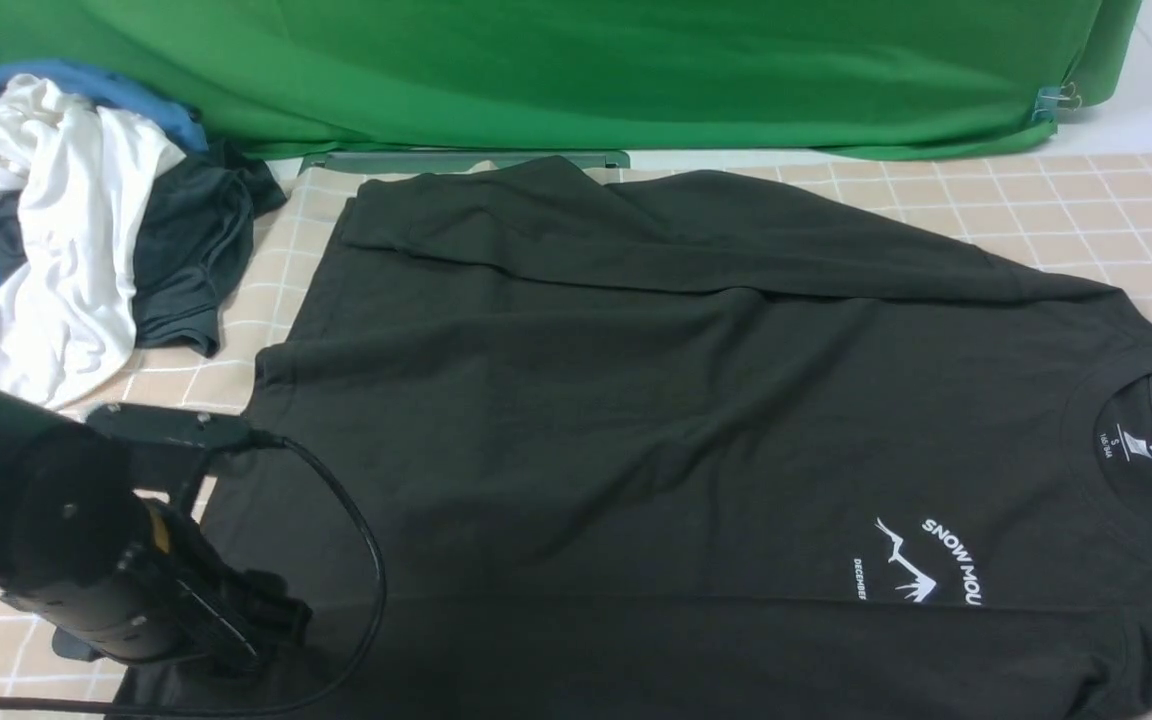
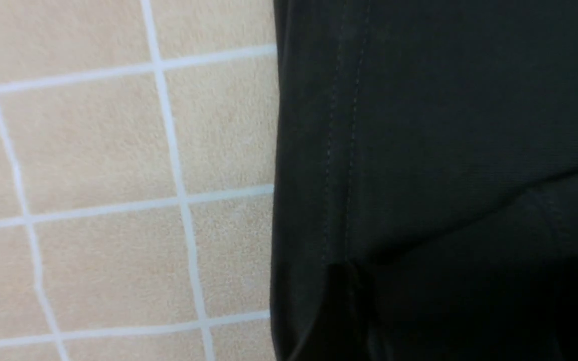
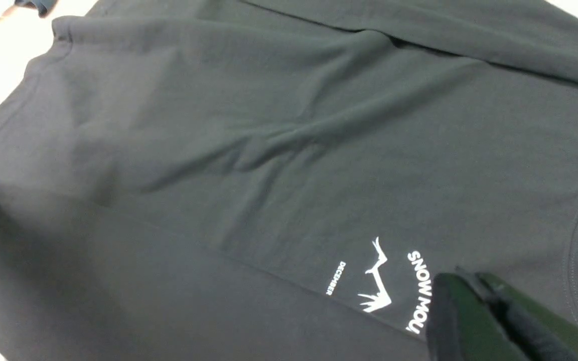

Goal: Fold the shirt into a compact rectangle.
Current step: 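Grasp the left edge of the dark T-shirt lying flat on the table, then fold the left side of the black T-shirt inward over its body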

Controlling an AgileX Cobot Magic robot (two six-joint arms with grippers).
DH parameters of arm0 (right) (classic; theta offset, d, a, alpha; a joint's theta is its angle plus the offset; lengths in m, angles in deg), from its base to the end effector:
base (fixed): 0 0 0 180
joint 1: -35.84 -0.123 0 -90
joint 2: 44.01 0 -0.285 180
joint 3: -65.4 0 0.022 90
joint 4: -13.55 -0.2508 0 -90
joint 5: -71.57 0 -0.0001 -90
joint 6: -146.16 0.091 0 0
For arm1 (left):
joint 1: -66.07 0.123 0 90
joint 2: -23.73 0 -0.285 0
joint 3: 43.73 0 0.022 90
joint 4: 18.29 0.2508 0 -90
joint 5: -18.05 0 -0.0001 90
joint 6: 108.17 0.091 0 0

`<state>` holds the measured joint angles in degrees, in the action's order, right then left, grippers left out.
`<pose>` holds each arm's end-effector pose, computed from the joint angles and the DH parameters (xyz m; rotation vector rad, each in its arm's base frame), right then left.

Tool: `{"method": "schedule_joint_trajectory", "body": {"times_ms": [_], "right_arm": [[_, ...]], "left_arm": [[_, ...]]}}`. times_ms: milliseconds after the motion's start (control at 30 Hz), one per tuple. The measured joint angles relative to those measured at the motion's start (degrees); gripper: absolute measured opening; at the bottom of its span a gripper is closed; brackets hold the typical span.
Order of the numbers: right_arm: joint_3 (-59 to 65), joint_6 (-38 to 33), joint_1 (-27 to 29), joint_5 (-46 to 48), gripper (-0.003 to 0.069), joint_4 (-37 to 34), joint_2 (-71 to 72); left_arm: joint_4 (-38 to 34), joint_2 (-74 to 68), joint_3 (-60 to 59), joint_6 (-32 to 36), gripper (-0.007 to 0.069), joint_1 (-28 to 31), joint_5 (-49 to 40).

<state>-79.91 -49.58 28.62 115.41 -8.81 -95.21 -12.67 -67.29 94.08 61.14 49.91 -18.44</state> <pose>0.1355 0.0414 0.3315 -0.2711 2.2072 0.3733 0.2121 -0.0559 0.1629 0.2493 2.9411 0.0322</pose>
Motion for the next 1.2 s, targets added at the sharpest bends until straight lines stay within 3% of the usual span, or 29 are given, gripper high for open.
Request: {"method": "schedule_joint_trajectory", "body": {"times_ms": [100,233,300,333,367,467,533,900,1200], "right_arm": [[0.0,-0.18,0.0,-0.13,0.0038,-0.18,0.0],[0.0,-0.4,0.0,-0.25,0.0038,-0.2,0.0],[0.0,-0.68,0.0,-0.25,0.0038,-0.2,0.0],[0.0,-0.7,0.0,-0.25,0.0038,-0.2,0.0],[0.0,-0.83,0.0,-0.25,0.0038,-0.2,0.0],[0.0,-0.83,0.0,-0.25,0.0038,-0.25,0.0],[0.0,-0.83,0.0,-0.25,0.0038,-0.25,0.0],[0.0,-0.83,0.0,-0.44,0.0042,-0.25,0.0],[0.0,-0.83,0.0,-1.83,0.0043,-0.25,0.0]], "left_arm": [[-0.16,-2.33,0.15,-0.11,0.058,0.0,0.62],[-0.36,-3.83,0.75,-0.11,0.0557,0.0,0.45],[-1.28,-4.24,1.15,-0.11,0.0455,-0.11,-0.15],[-1.39,-4.24,1.15,-0.11,0.0443,-0.16,-0.16],[-2.23,-4.18,1.22,-0.11,0.0335,-0.39,-0.53],[-2.52,-3.22,1.56,-0.11,0.0122,-0.5,-1.32],[-1.77,-1.91,1.83,0.16,0.006,-0.5,-2.98],[-7.88,9.3,11.77,2.28,0.005,-0.45,-12.54],[0.65,3.1,26.83,1.85,0.005,-0.45,-9.09]]}}
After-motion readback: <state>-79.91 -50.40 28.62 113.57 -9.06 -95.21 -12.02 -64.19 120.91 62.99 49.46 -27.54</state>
